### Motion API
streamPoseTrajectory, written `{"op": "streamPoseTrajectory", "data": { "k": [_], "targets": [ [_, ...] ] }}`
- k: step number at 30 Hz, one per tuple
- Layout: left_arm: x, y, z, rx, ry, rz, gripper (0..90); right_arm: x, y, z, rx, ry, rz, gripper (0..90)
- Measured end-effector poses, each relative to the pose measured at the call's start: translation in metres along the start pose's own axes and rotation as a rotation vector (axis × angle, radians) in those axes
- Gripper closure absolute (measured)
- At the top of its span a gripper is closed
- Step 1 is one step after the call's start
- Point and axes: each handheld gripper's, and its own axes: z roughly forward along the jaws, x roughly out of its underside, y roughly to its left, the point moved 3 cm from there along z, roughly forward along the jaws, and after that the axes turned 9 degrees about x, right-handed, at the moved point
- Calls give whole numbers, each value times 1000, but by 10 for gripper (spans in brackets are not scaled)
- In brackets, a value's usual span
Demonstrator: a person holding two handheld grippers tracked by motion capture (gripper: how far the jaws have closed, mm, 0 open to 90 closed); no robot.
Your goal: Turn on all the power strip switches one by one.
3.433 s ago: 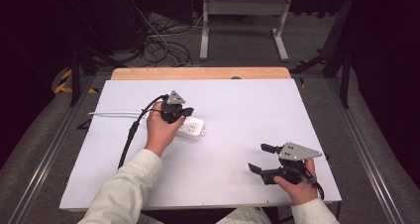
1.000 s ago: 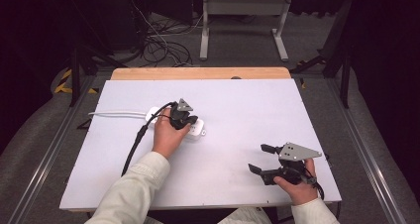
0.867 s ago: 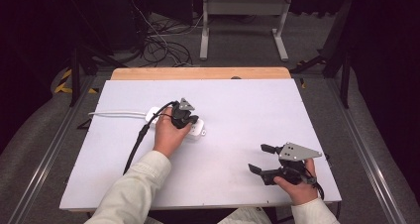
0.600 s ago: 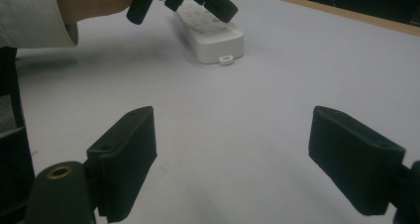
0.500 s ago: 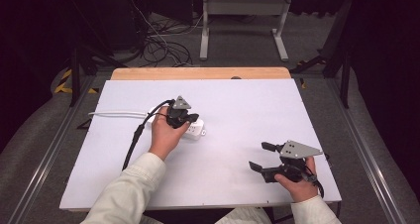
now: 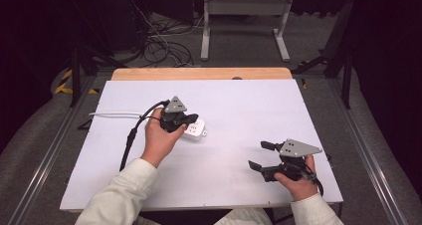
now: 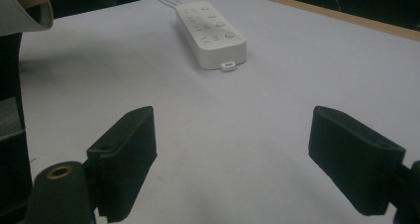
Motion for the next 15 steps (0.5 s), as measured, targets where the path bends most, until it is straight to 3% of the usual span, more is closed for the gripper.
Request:
{"op": "streamPoseTrajectory", "data": {
  "k": [5, 9, 10, 13, 15],
  "targets": [
    [-1, -2, -8, -3, -12, 10, 898, -1, 1, 0, 0, -2, 5, 194],
    [-3, -6, -24, 8, -38, 19, 883, -1, 1, 0, 0, -1, 5, 194],
    [-2, -7, -29, 16, -47, 15, 774, -1, 1, 0, 0, -2, 5, 193],
    [1, -10, -46, 27, -70, 19, 752, -1, 1, -1, 1, -2, 6, 194],
    [5, -12, -54, 29, -80, 14, 690, -1, 1, -1, 1, -3, 5, 194]
  ]
}}
